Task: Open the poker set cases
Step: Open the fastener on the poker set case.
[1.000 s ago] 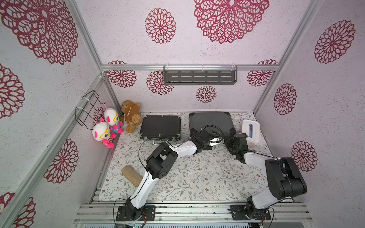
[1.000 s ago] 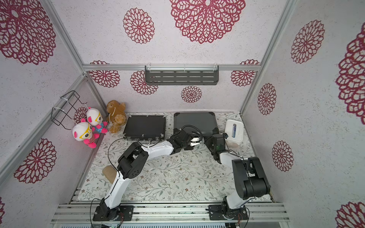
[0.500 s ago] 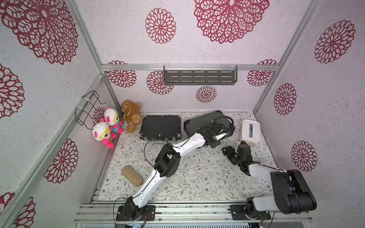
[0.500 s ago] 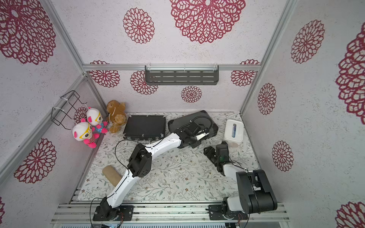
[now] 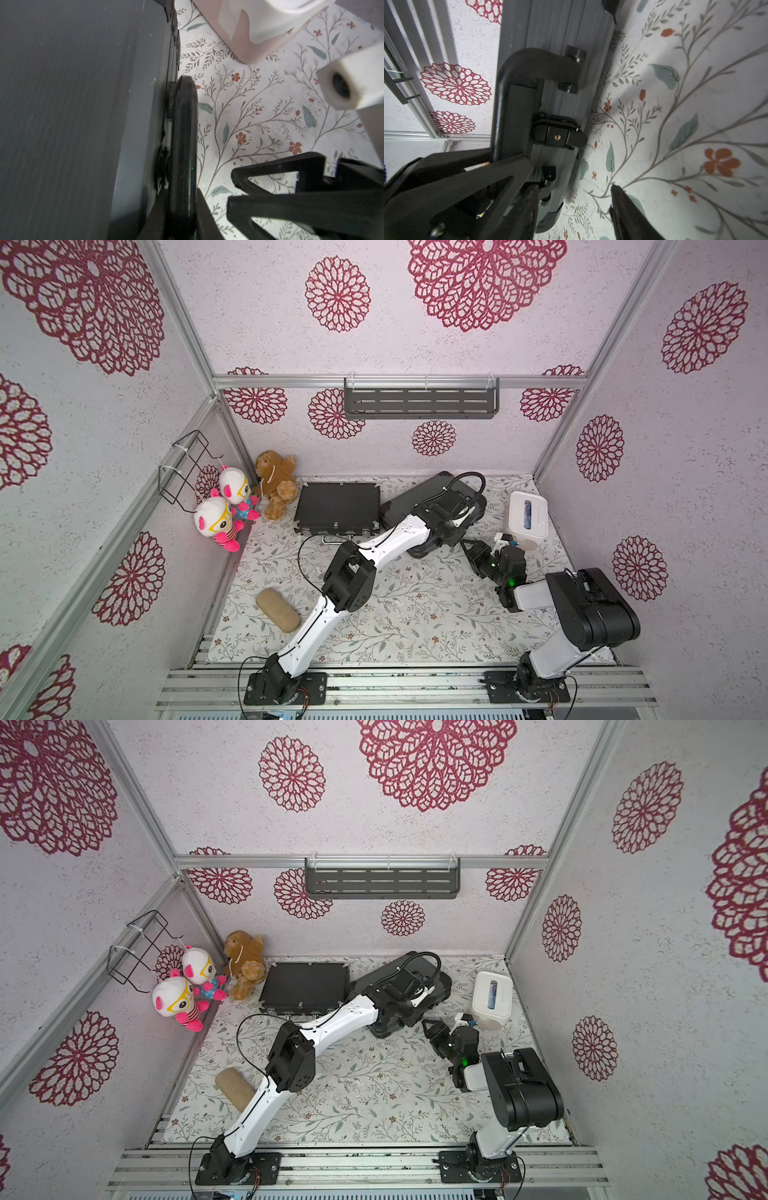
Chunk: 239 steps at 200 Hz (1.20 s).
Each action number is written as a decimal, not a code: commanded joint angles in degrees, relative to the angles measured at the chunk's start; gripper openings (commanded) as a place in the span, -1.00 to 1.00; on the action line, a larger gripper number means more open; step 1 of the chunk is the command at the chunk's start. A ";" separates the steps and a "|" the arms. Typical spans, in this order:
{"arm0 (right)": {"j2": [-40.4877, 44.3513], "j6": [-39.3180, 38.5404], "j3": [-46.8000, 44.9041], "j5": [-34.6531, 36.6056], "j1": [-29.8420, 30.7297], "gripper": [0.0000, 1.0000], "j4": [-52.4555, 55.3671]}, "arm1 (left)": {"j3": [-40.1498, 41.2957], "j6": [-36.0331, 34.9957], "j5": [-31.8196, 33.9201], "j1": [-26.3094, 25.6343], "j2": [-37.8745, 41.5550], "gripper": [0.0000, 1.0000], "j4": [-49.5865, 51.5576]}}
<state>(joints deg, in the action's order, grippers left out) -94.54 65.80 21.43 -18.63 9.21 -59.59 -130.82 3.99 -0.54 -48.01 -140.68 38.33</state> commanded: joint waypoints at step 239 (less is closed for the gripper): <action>-12.54 15.06 8.25 -8.38 -2.01 -0.01 -30.17 | 1.01 22.72 -10.15 4.85 14.21 -1.00 -15.33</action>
<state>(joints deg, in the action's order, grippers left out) -109.69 79.81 27.55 -25.56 7.38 -87.57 -128.25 20.29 -9.02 -44.34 -134.43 33.67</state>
